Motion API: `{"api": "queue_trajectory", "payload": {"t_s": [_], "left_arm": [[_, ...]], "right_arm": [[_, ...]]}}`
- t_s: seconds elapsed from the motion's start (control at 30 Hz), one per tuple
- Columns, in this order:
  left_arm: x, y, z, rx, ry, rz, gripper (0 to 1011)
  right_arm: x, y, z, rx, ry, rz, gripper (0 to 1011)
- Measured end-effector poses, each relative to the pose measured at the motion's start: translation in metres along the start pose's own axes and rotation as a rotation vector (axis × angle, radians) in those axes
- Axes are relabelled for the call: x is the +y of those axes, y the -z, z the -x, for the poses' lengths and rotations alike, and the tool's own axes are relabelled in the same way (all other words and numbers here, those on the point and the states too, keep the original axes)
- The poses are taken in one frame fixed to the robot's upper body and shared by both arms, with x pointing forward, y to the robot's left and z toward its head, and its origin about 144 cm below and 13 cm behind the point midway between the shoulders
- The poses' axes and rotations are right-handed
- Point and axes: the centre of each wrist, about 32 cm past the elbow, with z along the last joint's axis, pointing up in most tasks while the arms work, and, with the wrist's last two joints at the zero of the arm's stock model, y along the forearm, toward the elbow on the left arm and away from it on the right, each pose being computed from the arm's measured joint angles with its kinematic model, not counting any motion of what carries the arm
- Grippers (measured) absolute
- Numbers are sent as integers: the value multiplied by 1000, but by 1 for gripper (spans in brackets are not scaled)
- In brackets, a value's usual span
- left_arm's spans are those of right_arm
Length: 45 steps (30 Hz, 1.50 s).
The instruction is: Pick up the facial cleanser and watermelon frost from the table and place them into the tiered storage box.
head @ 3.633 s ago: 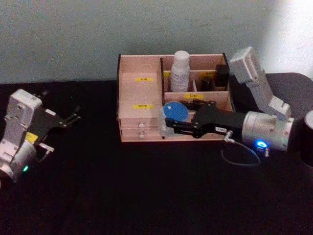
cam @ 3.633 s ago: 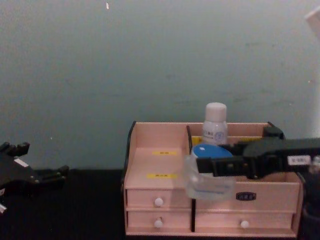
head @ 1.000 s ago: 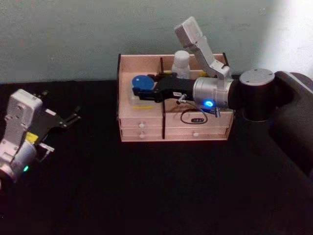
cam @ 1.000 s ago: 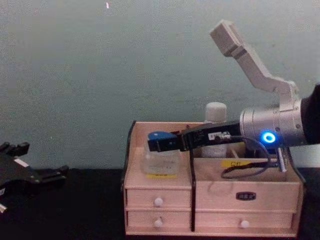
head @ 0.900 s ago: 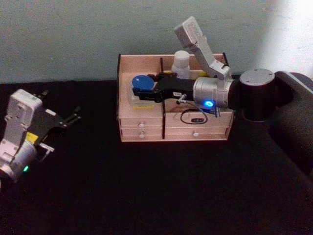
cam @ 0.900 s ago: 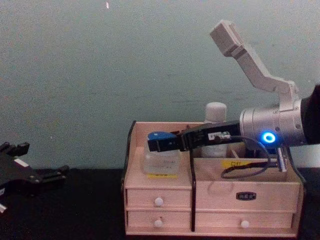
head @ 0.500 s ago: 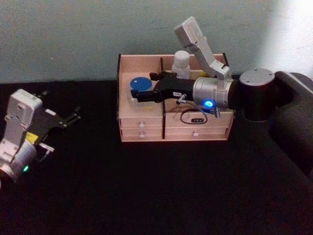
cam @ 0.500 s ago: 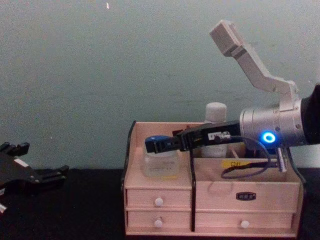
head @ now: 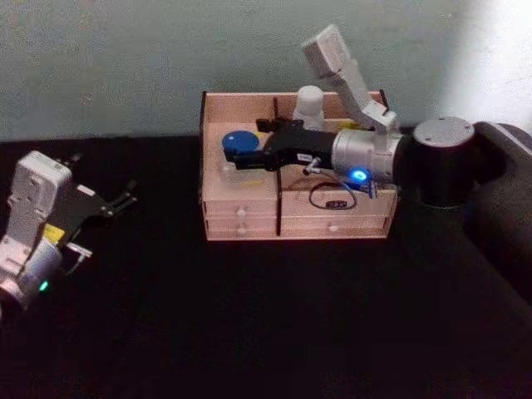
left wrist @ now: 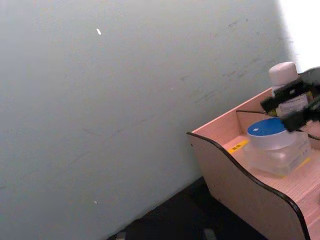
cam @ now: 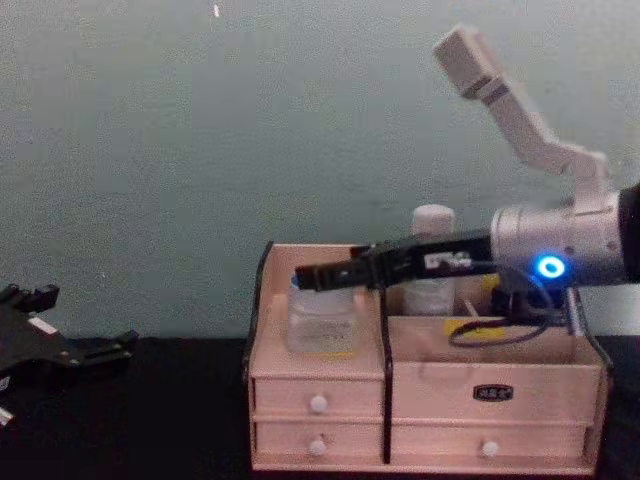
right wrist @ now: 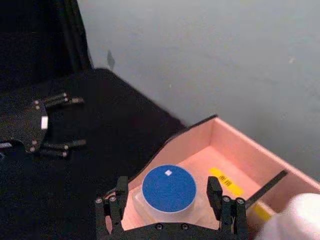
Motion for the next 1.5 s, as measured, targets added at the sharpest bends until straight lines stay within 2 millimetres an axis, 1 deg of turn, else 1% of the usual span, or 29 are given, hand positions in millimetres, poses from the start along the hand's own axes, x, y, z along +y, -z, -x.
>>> {"api": "queue_trajectory", "payload": {"t_s": [0.13, 0.33, 0.37, 0.43, 0.47, 0.5, 0.53, 0.57, 0.6, 0.63, 0.7, 0.73, 0.77, 0.8, 0.87, 0.9, 0.97, 1.0, 1.03, 1.07, 1.1, 1.17, 1.2, 1.3, 1.4, 1.5], "left_arm": [[0, 0, 0, 0, 0, 0, 1001], [0, 0, 0, 0, 0, 0, 1001], [0, 0, 0, 0, 0, 0, 1001], [0, 0, 0, 0, 0, 0, 1001], [0, 0, 0, 0, 0, 0, 1001], [0, 0, 0, 0, 0, 0, 1001], [0, 0, 0, 0, 0, 0, 1001], [0, 0, 0, 0, 0, 0, 1001], [0, 0, 0, 0, 0, 0, 1001], [0, 0, 0, 0, 0, 0, 1001], [0, 0, 0, 0, 0, 0, 1001], [0, 0, 0, 0, 0, 0, 1001], [0, 0, 0, 0, 0, 0, 1001], [0, 0, 0, 0, 0, 0, 1001], [0, 0, 0, 0, 0, 0, 1001], [0, 0, 0, 0, 0, 0, 1001], [0, 0, 0, 0, 0, 0, 1001], [0, 0, 0, 0, 0, 0, 1001], [0, 0, 0, 0, 0, 0, 1001], [0, 0, 0, 0, 0, 0, 1001], [0, 0, 0, 0, 0, 0, 1001], [0, 0, 0, 0, 0, 0, 1001], [0, 0, 0, 0, 0, 0, 1001], [0, 0, 0, 0, 0, 0, 1001], [0, 0, 0, 0, 0, 0, 1001], [0, 0, 0, 0, 0, 0, 1001]], "right_arm": [[-14, -1, 3, -10, 8, -41, 1002], [-44, 0, 8, -11, -6, -80, 1002], [-53, 2, 9, -9, -15, -83, 1002], [-64, 4, 11, -1, -27, -82, 1002], [-76, 7, 13, 7, -37, -78, 1002], [-81, 9, 14, 10, -41, -76, 1002], [-91, 12, 15, 17, -44, -69, 1003], [-91, 12, 15, 17, -44, -69, 1002], [-96, 14, 16, 21, -44, -66, 1002], [-108, 17, 17, 29, -41, -58, 1002], [-119, 22, 19, 39, -30, -47, 1002], [-130, 26, 21, 45, -11, -37, 1002], [-136, 28, 22, 46, 2, -33, 1002], [-146, 32, 24, 53, 32, -25, 1003], [-156, 35, 26, 58, 71, -20, 1002], [-166, 40, 28, 59, 122, -16, 1002], [-179, 44, 32, 51, 212, -26, 1003], [-179, 44, 32, 51, 212, -26, 1002], [-187, 48, 34, 47, 281, -34, 1002], [-189, 49, 36, 42, 314, -39, 1002], [-194, 53, 38, 27, 397, -46, 1002], [-197, 57, 40, 14, 479, -51, 1002], [-197, 62, 42, 3, 554, -56, 1002], [-195, 69, 45, -11, 652, -54, 1002], [-183, 84, 47, -27, 765, -30, 1002], [-175, 93, 48, -32, 801, -10, 1003]]}}
